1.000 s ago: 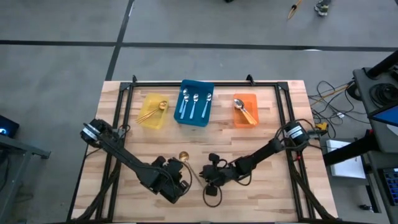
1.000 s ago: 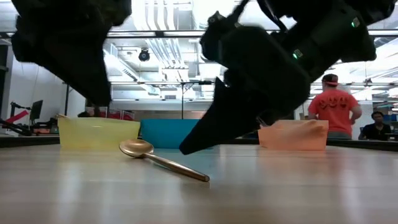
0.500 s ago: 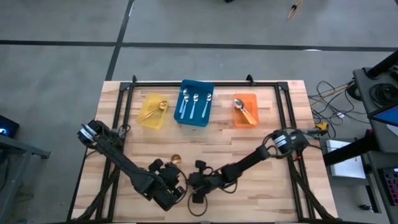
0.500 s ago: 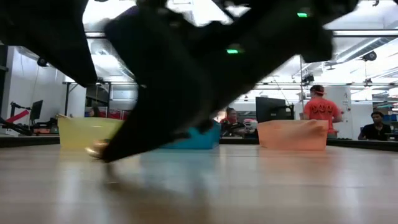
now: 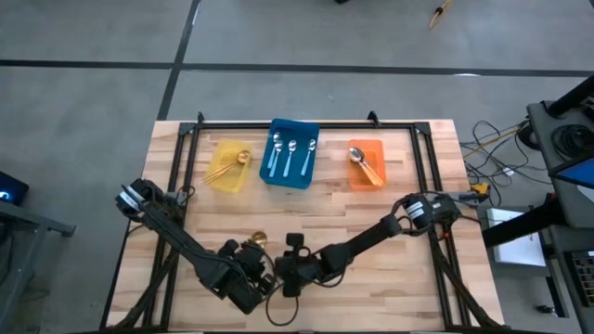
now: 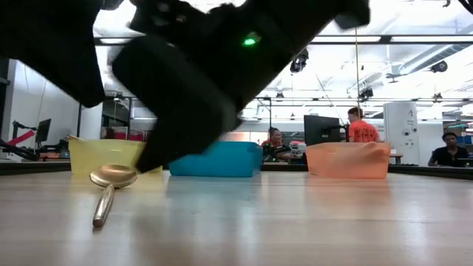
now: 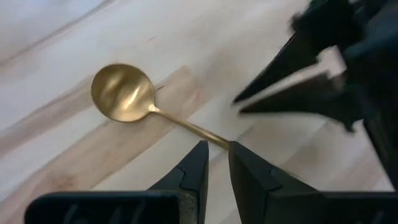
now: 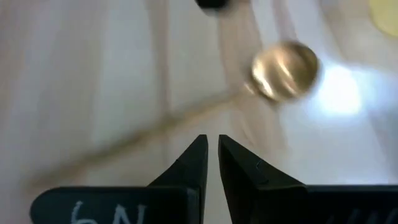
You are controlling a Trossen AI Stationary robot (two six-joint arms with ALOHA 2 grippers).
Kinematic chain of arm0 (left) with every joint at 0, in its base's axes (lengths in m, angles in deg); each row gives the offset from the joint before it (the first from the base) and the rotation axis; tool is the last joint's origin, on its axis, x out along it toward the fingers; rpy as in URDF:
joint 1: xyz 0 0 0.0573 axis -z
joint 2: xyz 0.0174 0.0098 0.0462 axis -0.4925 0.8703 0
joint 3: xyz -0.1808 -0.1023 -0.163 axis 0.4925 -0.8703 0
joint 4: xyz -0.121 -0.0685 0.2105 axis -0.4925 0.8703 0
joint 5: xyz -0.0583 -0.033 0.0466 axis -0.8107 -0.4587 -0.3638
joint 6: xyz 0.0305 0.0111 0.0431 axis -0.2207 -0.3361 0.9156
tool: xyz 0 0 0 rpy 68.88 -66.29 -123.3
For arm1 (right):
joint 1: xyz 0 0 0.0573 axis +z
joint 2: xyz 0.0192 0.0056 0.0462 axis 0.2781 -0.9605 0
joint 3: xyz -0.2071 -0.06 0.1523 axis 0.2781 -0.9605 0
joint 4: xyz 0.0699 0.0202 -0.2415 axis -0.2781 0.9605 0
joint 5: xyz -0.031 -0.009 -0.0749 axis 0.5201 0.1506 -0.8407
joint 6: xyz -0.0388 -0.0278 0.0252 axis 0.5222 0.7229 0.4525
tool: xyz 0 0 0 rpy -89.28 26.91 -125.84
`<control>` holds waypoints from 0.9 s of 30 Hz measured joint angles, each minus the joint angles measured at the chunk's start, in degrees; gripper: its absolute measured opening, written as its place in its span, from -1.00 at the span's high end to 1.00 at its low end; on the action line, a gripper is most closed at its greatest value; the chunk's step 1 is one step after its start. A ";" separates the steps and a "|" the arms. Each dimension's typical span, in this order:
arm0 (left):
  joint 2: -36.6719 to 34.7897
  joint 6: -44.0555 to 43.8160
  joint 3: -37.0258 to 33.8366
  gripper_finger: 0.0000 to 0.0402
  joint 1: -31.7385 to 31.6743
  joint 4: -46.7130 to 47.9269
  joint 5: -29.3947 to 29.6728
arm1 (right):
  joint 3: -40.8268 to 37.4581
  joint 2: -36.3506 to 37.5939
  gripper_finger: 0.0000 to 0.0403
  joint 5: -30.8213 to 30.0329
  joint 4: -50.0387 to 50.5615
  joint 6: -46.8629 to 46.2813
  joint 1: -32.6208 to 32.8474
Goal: Sort silverware by color (type)
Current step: Put the gold spoon into the yellow bin
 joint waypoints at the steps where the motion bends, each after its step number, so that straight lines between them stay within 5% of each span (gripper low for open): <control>1: 0.05 -1.40 -0.17 0.78 0.02 -0.06 -0.14 | -0.05 0.54 0.85 -0.19 2.67 -0.06 0.00; 11: 0.32 -9.36 -1.31 0.54 0.02 0.32 1.87 | -0.70 8.31 0.85 -13.76 33.10 -5.73 0.75; 15: 0.32 -11.86 -1.72 0.37 -0.20 0.27 3.48 | -2.01 12.29 0.85 -14.80 41.65 -8.98 0.57; 27: 1.38 -19.47 -2.40 0.09 -0.43 -0.07 7.25 | -9.98 29.36 0.85 -11.54 43.61 -7.69 0.62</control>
